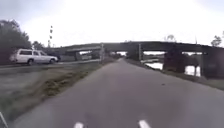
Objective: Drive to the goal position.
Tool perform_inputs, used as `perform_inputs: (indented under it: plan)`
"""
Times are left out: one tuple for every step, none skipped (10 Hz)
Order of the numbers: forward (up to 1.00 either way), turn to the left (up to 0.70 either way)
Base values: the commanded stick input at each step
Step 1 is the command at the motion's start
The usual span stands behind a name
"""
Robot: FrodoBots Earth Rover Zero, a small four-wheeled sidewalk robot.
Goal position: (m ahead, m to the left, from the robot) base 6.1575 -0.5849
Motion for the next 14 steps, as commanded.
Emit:
perform_inputs:
  plan:
    - [0.70,0.00]
    - [0.70,-0.29]
    - [0.70,-0.35]
    - [0.70,-0.28]
    - [0.70,-0.10]
    - [0.70,0.00]
    - [0.70,0.00]
    - [0.70,0.00]
    - [0.70,0.00]
    - [0.70,0.00]
    - [0.70,0.00]
    - [0.70,0.00]
    - [0.70,0.00]
    - [0.70,0.00]
